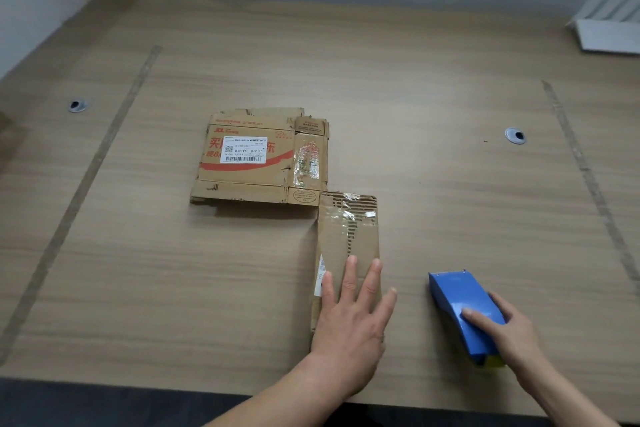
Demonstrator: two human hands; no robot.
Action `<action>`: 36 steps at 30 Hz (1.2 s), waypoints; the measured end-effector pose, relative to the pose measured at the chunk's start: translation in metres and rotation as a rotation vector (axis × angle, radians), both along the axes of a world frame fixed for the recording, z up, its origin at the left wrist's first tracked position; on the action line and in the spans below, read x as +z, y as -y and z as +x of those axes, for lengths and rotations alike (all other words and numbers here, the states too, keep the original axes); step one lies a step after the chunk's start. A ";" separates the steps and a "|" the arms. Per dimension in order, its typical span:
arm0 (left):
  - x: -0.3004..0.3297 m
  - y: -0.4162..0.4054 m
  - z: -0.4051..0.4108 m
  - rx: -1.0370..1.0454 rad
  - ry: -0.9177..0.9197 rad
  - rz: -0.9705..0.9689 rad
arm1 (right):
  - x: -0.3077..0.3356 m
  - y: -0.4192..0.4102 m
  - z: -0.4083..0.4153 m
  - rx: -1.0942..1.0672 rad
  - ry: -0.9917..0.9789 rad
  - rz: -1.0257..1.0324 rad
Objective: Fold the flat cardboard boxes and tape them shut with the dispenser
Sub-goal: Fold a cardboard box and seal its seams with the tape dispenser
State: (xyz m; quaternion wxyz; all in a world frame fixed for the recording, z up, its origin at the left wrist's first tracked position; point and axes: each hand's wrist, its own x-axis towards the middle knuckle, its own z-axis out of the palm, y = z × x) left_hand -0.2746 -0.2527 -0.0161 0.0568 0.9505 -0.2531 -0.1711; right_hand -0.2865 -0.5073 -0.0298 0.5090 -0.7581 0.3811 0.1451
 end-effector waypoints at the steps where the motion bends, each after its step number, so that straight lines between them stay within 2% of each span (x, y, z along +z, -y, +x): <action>1: 0.001 0.000 0.000 0.001 -0.006 -0.010 | -0.002 0.000 -0.002 0.015 0.006 -0.032; 5: -0.004 -0.004 -0.003 0.005 0.047 -0.050 | -0.007 0.003 -0.004 0.024 0.004 -0.142; 8: -0.007 -0.011 -0.010 0.045 0.122 -0.053 | 0.000 0.005 0.002 0.138 0.007 -0.496; 10: -0.010 -0.017 -0.018 0.053 0.178 -0.072 | 0.014 -0.004 0.018 0.286 0.239 -0.702; 12: -0.020 -0.020 -0.028 0.056 0.207 -0.057 | 0.024 -0.031 0.044 0.552 0.510 -0.756; 14: -0.036 -0.020 -0.036 0.043 0.270 -0.033 | 0.027 -0.070 0.077 0.833 0.633 -0.750; 15: -0.042 -0.021 -0.039 0.040 0.298 -0.041 | 0.027 -0.090 0.094 0.961 0.626 -0.742; 17: -0.050 -0.021 -0.039 0.042 0.327 -0.073 | 0.025 -0.120 0.127 1.166 0.470 -0.737; 19: -0.050 -0.022 -0.038 0.041 0.350 -0.097 | 0.020 -0.135 0.152 1.271 0.321 -0.742; 23: -0.052 -0.023 -0.037 0.068 0.377 -0.117 | 0.007 -0.140 0.182 1.265 0.282 -0.634; 29: -0.056 -0.022 -0.037 0.089 0.409 -0.113 | -0.001 -0.137 0.209 1.049 0.284 -0.565; 33: -0.053 -0.024 -0.036 0.074 0.370 -0.108 | -0.008 -0.139 0.194 0.725 0.299 -0.468; 36: -0.051 -0.028 -0.033 0.080 0.361 -0.116 | -0.005 -0.139 0.161 0.840 0.380 -0.599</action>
